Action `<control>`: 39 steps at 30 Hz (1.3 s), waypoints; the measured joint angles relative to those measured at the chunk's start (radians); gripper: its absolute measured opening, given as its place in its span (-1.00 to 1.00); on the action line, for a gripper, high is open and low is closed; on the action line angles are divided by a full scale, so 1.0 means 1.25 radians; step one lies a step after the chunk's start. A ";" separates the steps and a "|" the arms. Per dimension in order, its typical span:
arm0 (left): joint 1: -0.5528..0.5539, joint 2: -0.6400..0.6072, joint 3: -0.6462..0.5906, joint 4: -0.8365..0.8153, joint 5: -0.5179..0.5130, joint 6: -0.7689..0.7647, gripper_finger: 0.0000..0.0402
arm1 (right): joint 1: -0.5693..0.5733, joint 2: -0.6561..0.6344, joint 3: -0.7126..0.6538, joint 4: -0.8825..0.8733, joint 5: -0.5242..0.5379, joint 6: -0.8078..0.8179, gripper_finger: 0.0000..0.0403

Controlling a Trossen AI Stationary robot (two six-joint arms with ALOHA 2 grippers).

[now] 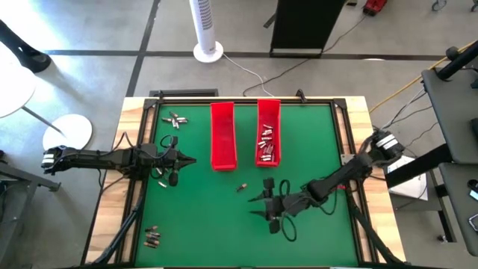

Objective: Sort batteries
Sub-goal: Put the black battery into the left red bin

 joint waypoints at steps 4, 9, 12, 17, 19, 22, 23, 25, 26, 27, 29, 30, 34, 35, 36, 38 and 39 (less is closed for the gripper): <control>0.000 0.000 0.000 0.014 -0.018 0.116 -1.00 | -0.015 0.079 0.020 0.037 -0.001 -0.044 -0.22; 0.000 0.000 0.000 0.071 -0.020 0.129 -1.00 | -0.031 0.140 0.057 0.038 -0.001 -0.051 -0.27; 0.000 0.001 0.000 0.109 -0.006 -0.031 -1.00 | -0.035 0.150 0.075 0.036 -0.001 -0.060 -0.29; 0.000 0.000 0.000 0.167 -0.014 -0.363 -1.00 | -0.036 0.119 0.097 -0.051 0.074 -0.110 -0.32; 0.000 0.000 0.000 0.187 -0.023 -0.360 -1.00 | -0.036 0.097 0.102 -0.092 0.122 -0.104 -0.33; 0.000 0.000 0.000 0.219 -0.063 -0.319 -1.00 | -0.037 0.080 0.095 -0.129 0.150 -0.054 -0.35; 0.000 0.001 0.001 0.221 -0.068 -0.331 -1.00 | -0.037 0.079 0.091 -0.137 0.155 -0.032 -0.36; 0.000 0.008 0.000 0.232 -0.058 -0.372 -1.00 | -0.036 0.079 0.086 -0.136 0.154 0.017 -0.38; -0.001 0.014 0.000 0.245 -0.046 -0.391 -1.00 | -0.036 0.081 0.082 -0.134 0.154 0.037 -0.40; -0.003 0.021 0.000 0.263 -0.032 -0.411 -1.00 | -0.034 0.082 0.078 -0.134 0.154 0.048 -0.41; -0.012 0.033 0.000 0.300 -0.018 -0.423 -1.00 | -0.030 0.094 0.069 -0.130 0.154 0.063 -0.44; -0.019 0.044 0.000 0.327 -0.020 -0.421 -1.00 | -0.029 0.099 0.063 -0.127 0.154 0.063 -0.45; -0.062 0.091 0.000 0.457 -0.037 -0.386 -1.00 | -0.029 0.112 0.047 -0.115 0.154 0.078 -0.51; -0.084 0.109 0.000 0.496 -0.037 -0.370 -1.00 | -0.029 0.114 0.042 -0.116 0.154 0.089 -0.53; -0.109 0.131 0.000 0.540 -0.038 -0.353 -1.00 | -0.028 0.117 0.039 -0.118 0.154 0.104 -0.54; -0.174 0.181 0.000 0.624 -0.076 -0.319 -1.00 | -0.019 0.121 0.034 -0.125 0.155 0.133 -0.58; -0.208 0.211 0.000 0.667 -0.110 -0.301 -1.00 | -0.011 0.121 0.032 -0.128 0.155 0.146 -0.59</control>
